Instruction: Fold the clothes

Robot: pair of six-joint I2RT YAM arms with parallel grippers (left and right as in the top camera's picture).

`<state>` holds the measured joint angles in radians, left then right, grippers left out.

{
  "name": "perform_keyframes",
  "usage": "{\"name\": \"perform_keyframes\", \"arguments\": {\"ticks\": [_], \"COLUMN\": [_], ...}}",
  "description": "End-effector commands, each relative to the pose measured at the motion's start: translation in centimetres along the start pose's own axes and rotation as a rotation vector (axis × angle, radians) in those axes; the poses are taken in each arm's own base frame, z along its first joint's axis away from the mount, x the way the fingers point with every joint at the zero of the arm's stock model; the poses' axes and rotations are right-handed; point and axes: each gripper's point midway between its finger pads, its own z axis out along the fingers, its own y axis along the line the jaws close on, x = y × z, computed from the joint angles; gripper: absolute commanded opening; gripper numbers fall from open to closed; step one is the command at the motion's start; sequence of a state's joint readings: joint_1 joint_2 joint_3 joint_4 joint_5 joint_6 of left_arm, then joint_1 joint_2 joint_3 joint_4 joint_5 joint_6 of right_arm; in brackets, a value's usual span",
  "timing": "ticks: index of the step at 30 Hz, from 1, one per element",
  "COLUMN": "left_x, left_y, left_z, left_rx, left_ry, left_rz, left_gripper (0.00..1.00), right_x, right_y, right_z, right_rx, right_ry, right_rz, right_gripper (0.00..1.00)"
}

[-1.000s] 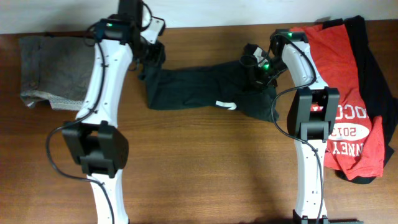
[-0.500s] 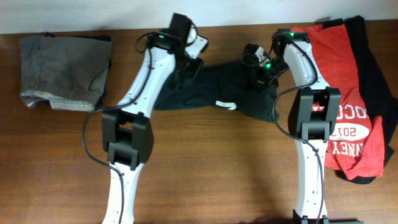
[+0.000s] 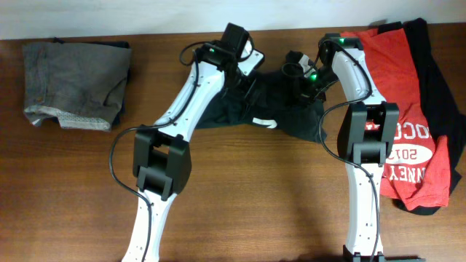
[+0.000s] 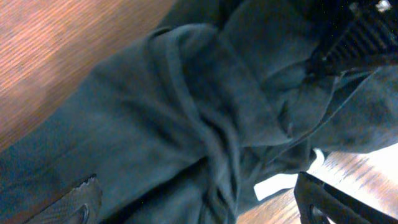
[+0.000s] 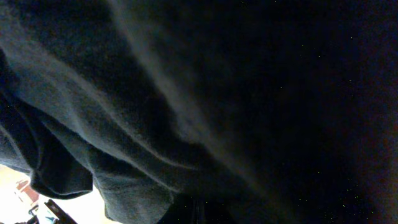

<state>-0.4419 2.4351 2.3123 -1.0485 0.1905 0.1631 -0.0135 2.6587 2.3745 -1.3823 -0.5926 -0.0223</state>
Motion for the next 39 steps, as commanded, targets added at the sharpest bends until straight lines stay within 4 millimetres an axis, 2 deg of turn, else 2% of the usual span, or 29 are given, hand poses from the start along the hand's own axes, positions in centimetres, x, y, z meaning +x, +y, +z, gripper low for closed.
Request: {"name": "perform_keyframes", "arguments": {"ticks": [1,5,7,9,12,15,18,21,24,32,38,39], "left_x": [-2.0,-2.8,-2.4,-1.4,1.1,3.5,4.4,4.9,5.3,5.9,5.5,5.5], "left_y": [3.2,4.9,5.3,5.4,5.2,4.5,3.4,2.8,2.8,3.2,3.2,2.9], "left_z": [-3.3,-7.8,-8.7,-8.7,-7.9,-6.5,-5.5,-5.0,-4.2,-0.5,1.1,1.2], "left_rx": [-0.063,-0.087,-0.092,-0.087,-0.058,0.011,0.091,0.142,0.155,0.155,0.143,0.145], "left_ry": [-0.07,-0.103,-0.092,-0.05,0.054,0.156,0.179,0.182,0.193,0.187,0.158,0.16], "left_rz": [-0.053,-0.069,-0.044,0.003,0.124,0.245,0.285,0.331,0.388,0.406,0.424,0.429], "left_gripper": [0.99,0.99,0.99,0.99,0.99,0.99,0.99,0.99,0.99,0.98,0.89,0.82], "right_x": [-0.1,-0.6,-1.1,-1.7,-2.2,-2.4,-2.2,-1.9,-1.5,-0.7,-0.7,-0.7], "right_y": [-0.5,-0.1,0.6,1.7,3.9,6.5,8.1,8.7,8.5,6.8,6.3,6.3], "right_z": [0.1,-0.4,-1.5,-3.2,-6.6,-10.6,-13.7,-15.8,-16.9,-17.7,-18.0,-18.0], "right_rx": [-0.003,-0.003,-0.004,-0.004,0.002,0.011,0.015,0.019,0.02,0.025,0.026,0.026], "right_ry": [-0.002,-0.026,-0.053,-0.093,-0.16,-0.237,-0.3,-0.342,-0.357,-0.335,-0.338,-0.339], "right_rz": [0.012,-0.008,-0.035,-0.07,-0.124,-0.178,-0.21,-0.223,-0.215,-0.178,-0.165,-0.164], "right_gripper": [0.04,0.04,0.04,0.04,0.05,0.15,0.32,0.4,0.41,0.42,0.42,0.42]}}
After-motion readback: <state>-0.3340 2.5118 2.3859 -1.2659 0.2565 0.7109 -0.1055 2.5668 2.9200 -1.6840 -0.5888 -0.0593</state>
